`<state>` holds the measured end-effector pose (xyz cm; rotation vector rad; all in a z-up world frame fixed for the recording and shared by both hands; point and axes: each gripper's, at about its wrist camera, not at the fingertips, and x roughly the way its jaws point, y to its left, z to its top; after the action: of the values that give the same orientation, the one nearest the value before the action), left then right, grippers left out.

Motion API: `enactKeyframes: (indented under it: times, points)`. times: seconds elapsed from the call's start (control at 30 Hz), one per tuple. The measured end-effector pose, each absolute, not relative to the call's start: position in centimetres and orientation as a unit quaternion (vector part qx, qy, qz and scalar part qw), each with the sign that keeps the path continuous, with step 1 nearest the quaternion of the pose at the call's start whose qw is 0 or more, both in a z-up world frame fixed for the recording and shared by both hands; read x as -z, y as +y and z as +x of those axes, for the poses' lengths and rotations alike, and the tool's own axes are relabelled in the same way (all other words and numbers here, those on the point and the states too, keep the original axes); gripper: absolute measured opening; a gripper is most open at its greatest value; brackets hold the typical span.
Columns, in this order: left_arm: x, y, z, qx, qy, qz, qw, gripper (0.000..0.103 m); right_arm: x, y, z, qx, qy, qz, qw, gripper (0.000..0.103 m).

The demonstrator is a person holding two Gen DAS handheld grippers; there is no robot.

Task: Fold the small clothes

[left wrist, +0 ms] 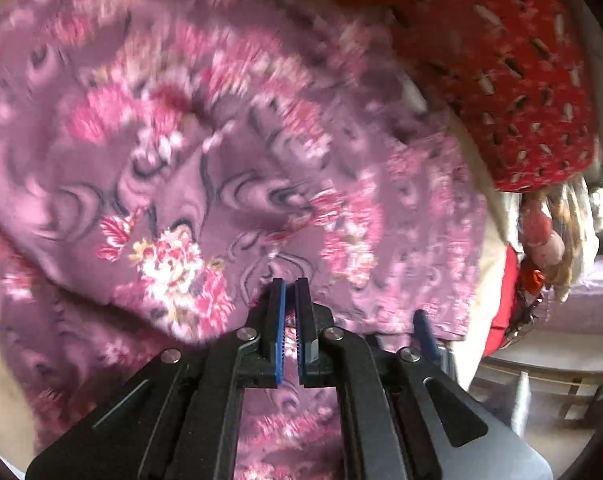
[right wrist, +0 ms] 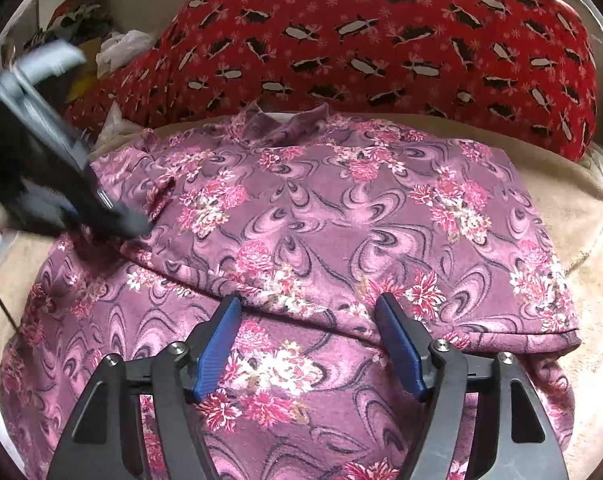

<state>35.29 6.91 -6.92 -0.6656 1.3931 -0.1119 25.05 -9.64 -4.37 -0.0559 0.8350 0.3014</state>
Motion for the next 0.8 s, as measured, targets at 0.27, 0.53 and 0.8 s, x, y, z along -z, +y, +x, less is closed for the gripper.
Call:
enactKeyframes:
  times: [0.27, 0.53, 0.8]
  points:
    - [1.6, 13.6, 30.9, 0.068, 0.55, -0.302, 0.776, 0.052, 2.9, -9.7, 26.1, -0.16, 0.42, 0.006, 0.893, 0.074]
    - [5.7, 21.1, 28.9, 0.001, 0.542, -0.374, 0.753, 0.058, 2.8, -1.8, 28.2, -0.268, 0.448, 0.08, 0.849, 0.075]
    - [7.2, 20.6, 28.4, 0.008, 0.541, -0.396, 0.742, 0.058, 4.0, 2.5, 30.1, -0.276, 0.473, 0.096, 0.831, 0.014]
